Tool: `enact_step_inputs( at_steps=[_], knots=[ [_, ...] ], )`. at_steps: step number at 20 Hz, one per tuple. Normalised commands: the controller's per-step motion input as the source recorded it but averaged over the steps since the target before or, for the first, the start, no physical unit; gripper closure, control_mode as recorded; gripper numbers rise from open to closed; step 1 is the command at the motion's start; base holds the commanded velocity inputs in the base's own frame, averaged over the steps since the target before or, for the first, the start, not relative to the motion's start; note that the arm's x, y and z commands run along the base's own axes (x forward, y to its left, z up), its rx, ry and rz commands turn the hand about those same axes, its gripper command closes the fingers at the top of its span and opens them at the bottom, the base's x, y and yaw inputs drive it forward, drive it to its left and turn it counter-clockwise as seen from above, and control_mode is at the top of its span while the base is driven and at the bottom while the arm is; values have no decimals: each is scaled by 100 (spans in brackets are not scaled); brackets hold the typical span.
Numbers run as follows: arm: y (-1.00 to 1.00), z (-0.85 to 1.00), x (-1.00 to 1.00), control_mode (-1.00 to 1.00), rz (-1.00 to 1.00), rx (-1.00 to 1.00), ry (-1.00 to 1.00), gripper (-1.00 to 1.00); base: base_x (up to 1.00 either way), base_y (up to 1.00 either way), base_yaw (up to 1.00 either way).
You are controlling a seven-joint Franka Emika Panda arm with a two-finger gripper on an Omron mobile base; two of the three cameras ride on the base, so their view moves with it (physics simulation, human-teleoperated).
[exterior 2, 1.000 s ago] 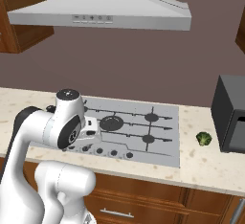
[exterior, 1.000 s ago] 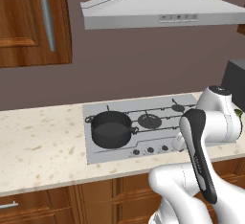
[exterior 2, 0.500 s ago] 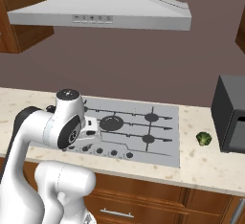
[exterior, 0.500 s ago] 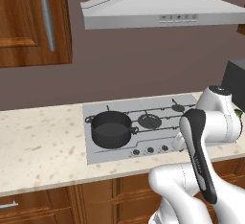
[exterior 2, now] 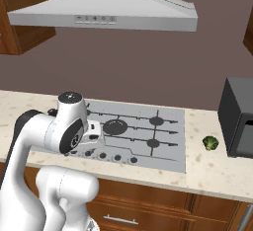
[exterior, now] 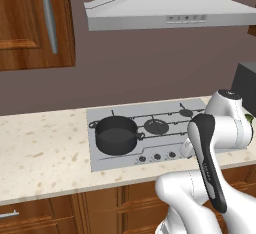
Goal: Turn on the burner for the pot on the stove. Wait thirty seconds for the pot to heat up. Then add the broccoli to the pot.
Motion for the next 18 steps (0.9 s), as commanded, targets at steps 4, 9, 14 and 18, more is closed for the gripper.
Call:
enact_step_inputs(
  at_steps=[4,9,14,18],
  knots=[
    [0,0,0,-100,0,0,0,-100,0,0,0],
    [0,0,0,-100,0,0,0,-100,0,0,0],
    [0,0,0,-100,0,0,0,-100,0,0,0],
    [0,0,0,-100,0,0,0,-100,0,0,0]
  ],
)
